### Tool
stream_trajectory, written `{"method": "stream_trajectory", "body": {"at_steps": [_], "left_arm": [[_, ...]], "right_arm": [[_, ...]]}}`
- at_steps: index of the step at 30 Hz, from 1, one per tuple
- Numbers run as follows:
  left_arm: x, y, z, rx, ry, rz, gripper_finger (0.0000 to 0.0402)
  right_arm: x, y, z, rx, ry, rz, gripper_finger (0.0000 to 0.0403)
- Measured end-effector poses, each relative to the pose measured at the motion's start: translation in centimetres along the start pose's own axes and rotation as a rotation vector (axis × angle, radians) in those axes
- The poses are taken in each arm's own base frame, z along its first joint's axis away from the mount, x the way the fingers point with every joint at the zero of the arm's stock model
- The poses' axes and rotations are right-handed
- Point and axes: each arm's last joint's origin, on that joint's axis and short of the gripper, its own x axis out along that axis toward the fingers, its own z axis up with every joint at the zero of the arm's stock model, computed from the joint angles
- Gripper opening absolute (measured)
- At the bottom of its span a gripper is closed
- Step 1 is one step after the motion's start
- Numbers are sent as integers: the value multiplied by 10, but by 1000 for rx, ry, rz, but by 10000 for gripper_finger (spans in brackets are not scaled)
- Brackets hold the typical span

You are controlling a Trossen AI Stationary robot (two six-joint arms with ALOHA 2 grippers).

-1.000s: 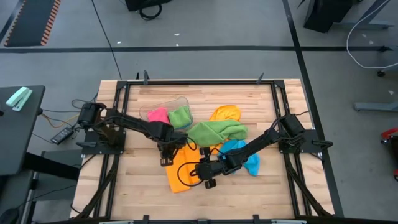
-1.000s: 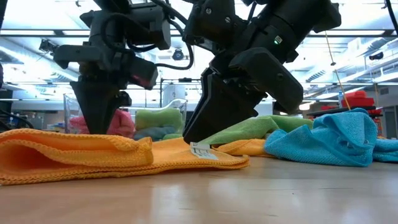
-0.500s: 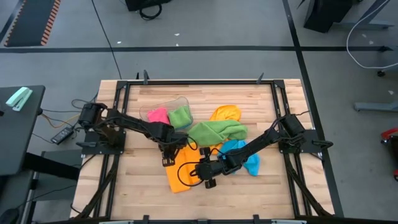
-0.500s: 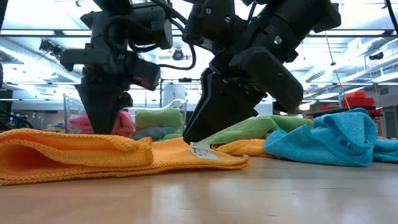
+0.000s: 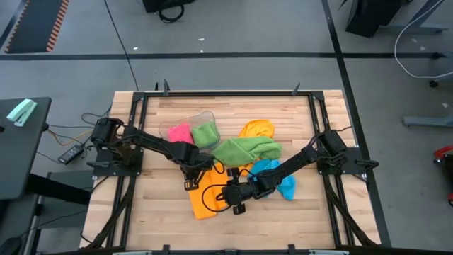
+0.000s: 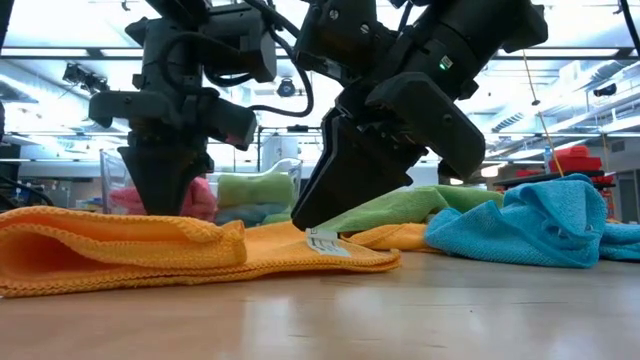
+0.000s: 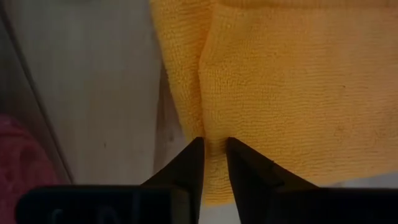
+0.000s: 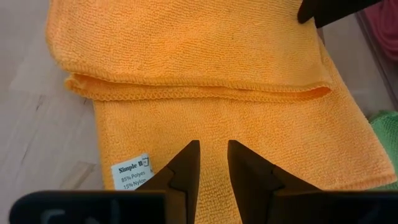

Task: Fold microfiber towels
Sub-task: Fold the bottom yellow microfiber towel

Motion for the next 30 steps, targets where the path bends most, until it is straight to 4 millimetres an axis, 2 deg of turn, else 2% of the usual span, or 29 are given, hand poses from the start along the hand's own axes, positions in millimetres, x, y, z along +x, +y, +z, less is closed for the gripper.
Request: {"method": "stream_trajectory", "body": {"at_steps": [7, 17, 22, 30], "left_arm": [[1, -8, -2, 94, 2, -8, 8], [-15, -9, -4, 90, 60, 0, 13], [-15, -8, -11, 48, 135, 13, 16], [-14, -18, -14, 80, 134, 4, 11]], "right_arm": [[0, 0, 0, 0, -1, 0, 92], [0, 0, 0, 0, 0, 0, 92], [0, 0, 0, -1, 0, 0, 92], [0, 0, 0, 0, -2, 0, 92]]}}
